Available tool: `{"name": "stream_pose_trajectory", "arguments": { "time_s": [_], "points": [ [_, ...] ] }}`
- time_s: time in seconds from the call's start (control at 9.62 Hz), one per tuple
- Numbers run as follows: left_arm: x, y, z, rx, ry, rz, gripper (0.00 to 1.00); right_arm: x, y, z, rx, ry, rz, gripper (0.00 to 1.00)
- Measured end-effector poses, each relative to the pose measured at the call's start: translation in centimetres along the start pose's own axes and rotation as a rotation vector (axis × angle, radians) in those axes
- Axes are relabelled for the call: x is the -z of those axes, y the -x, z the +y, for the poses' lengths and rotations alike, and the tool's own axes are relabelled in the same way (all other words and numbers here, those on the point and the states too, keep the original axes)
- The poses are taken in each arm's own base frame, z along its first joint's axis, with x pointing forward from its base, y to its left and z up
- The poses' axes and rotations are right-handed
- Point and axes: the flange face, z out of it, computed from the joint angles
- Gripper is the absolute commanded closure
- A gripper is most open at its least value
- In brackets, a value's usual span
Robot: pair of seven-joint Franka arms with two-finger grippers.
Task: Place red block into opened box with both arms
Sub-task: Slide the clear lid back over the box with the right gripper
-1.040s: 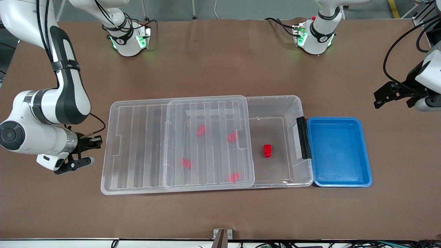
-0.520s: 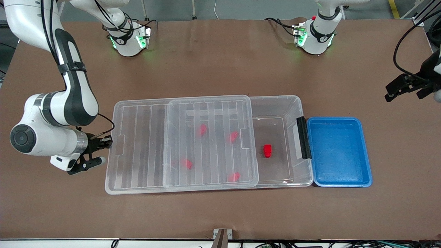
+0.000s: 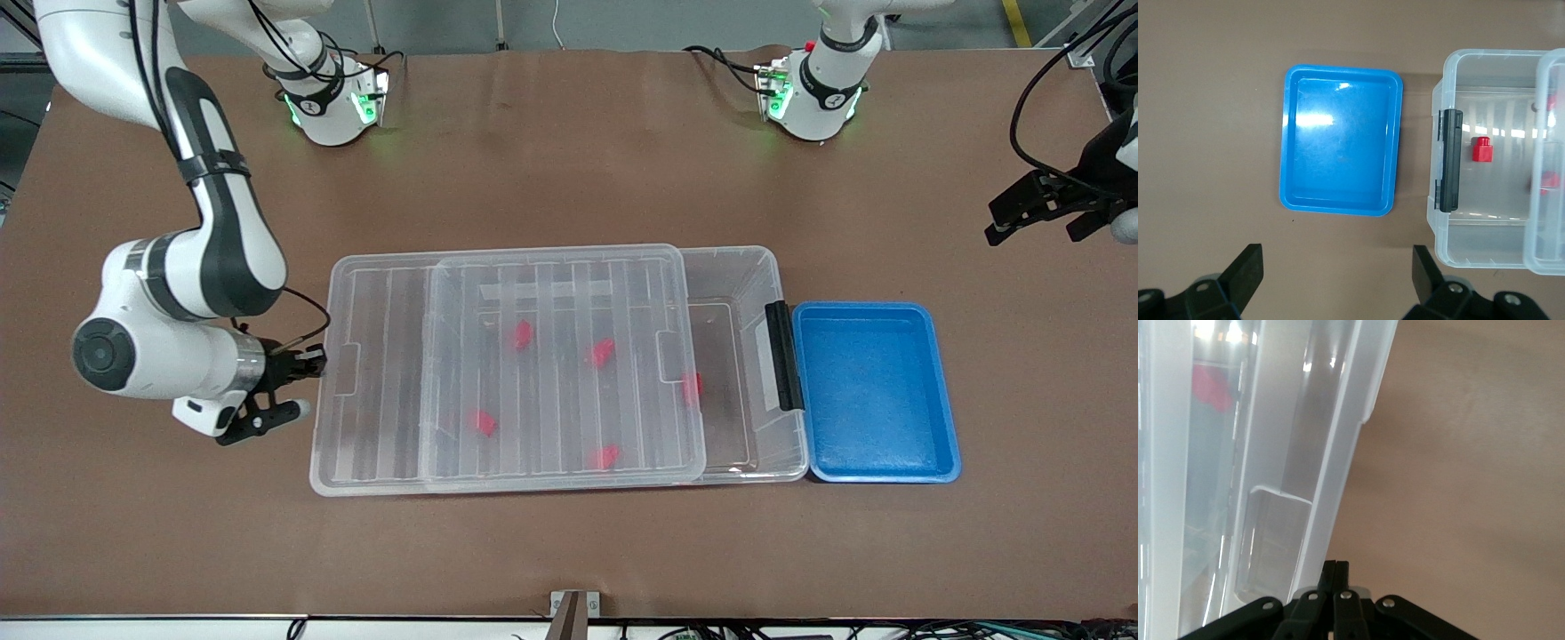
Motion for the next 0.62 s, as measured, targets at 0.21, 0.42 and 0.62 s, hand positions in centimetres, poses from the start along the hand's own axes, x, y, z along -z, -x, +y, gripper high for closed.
{"name": "stream_pose_trajectory", "arguments": {
  "time_s": [0.21,0.42,0.62],
  "points": [
    [-0.3,-0.2,-0.1,-0.001,0.000,-0.004,0.02,-1.0,-0.6,-3.1,0.012,0.006,-0.012,0.99],
    [-0.5,-0.7,-0.1,0.014,0.073,-0.009,0.03,-1.9,-1.1,-5.1,0.003,0.012,-0.012,0.99],
    [-0.8,-1.3,-2.0,0.052,0.111,-0.016,0.03,-1.9,-1.3,-6.3,0.009,0.016,-0.005,0.99]
  ]
}}
